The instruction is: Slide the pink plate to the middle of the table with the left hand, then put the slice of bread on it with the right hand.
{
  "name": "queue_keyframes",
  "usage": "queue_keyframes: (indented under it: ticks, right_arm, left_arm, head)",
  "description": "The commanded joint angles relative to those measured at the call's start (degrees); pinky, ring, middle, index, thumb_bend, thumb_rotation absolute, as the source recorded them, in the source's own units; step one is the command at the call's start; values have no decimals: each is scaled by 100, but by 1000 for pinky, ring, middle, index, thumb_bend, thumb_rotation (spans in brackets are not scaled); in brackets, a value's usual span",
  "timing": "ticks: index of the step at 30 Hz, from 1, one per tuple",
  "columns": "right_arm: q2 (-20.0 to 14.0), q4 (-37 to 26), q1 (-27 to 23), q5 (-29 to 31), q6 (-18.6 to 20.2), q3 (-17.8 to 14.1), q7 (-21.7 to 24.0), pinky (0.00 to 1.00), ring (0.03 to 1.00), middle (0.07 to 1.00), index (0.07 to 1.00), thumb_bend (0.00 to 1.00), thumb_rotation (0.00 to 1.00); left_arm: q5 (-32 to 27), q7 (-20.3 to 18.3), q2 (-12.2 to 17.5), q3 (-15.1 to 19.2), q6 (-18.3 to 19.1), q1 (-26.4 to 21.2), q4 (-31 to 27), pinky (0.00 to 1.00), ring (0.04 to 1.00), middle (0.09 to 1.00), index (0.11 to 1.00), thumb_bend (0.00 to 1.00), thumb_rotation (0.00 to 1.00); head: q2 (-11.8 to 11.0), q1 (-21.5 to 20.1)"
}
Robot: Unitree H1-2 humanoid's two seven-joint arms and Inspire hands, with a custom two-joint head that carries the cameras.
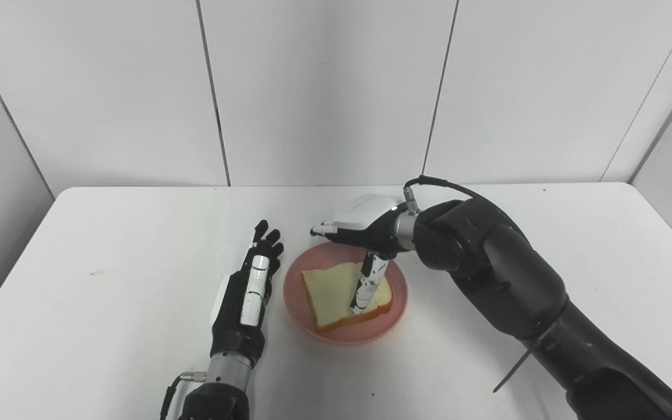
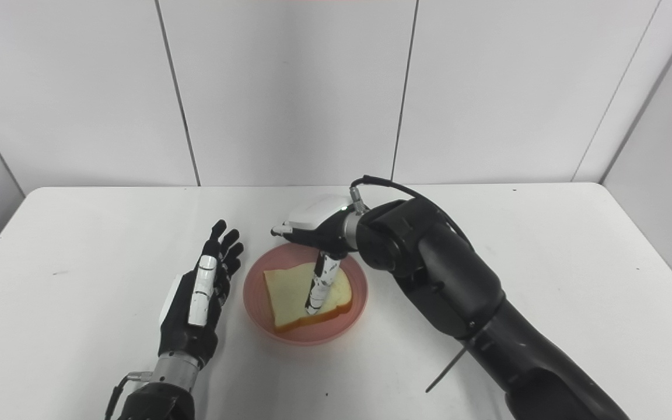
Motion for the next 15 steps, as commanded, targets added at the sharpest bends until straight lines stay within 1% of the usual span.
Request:
queue_keyframes:
  ticks: [1, 4, 7, 8, 9, 10, 11, 12, 13, 14, 15]
  right_arm:
    - [-16, -351, -291, 162, 307, -370, -162, 970, 1000, 1000, 1000, 1000, 444]
    - [30, -528, -117, 430, 633, -755, -239, 859, 1000, 1000, 1000, 1000, 402]
    - [15, -735, 150, 835, 986, -1221, -396, 851, 996, 1000, 1000, 1000, 424]
    - [14, -782, 267, 988, 1099, -1402, -495, 859, 992, 1000, 1000, 1000, 449]
    - [9, -809, 341, 1097, 1179, -1506, -572, 867, 987, 1000, 1000, 1000, 480]
    - [21, -879, 498, 1272, 1353, -1724, -652, 855, 985, 1000, 1000, 1000, 529]
    - [12, -948, 647, 1467, 1475, -1902, -716, 871, 994, 1000, 1000, 1000, 569]
    - [36, -984, 805, 1742, 1552, -2144, -747, 866, 998, 1000, 1000, 1000, 620]
    - [52, -1002, 908, 1938, 1592, -2301, -772, 846, 999, 1000, 1000, 1000, 671]
    - [118, -1065, 1107, 2107, 1597, -2486, -935, 843, 999, 1000, 1000, 1000, 676]
    - [162, -1109, 1241, 2211, 1598, -2598, -1063, 819, 981, 1000, 1000, 1000, 776]
  left_arm:
    - [0, -58, 48, -24, -339, -197, -139, 984, 964, 972, 985, 753, 947]
    - [-8, -91, 75, -25, -390, -199, -109, 986, 965, 973, 985, 758, 950]
    - [-34, -118, 96, -23, -406, -199, -91, 995, 970, 979, 990, 759, 956]
    - [-25, -109, 96, -19, -392, -197, -87, 993, 970, 979, 988, 760, 955]
    - [-18, -101, 95, -16, -383, -196, -85, 988, 967, 977, 983, 763, 953]
    - [-60, -113, 90, -1, -392, -187, -73, 986, 966, 976, 981, 764, 954]
    - [-102, -126, 89, 18, -394, -182, -64, 994, 971, 980, 982, 758, 946]
    - [-144, -143, 87, 31, -389, -174, -62, 998, 972, 980, 981, 756, 942]
    - [-169, -155, 86, 39, -383, -169, -62, 1000, 973, 981, 981, 757, 938]
    - [-182, -161, 94, 43, -384, -165, -61, 1000, 974, 981, 981, 757, 937]
    - [-191, -163, 100, 44, -388, -163, -59, 1000, 973, 980, 980, 750, 939]
  head:
    - [-37, 10]
    - [-73, 23]
    - [-104, 25]
    - [-137, 29]
    - [-137, 29]
    - [-165, 25]
    - [-184, 19]
    - [-184, 19]
    - [-184, 19]
    - [-221, 14]
    - [-221, 14]
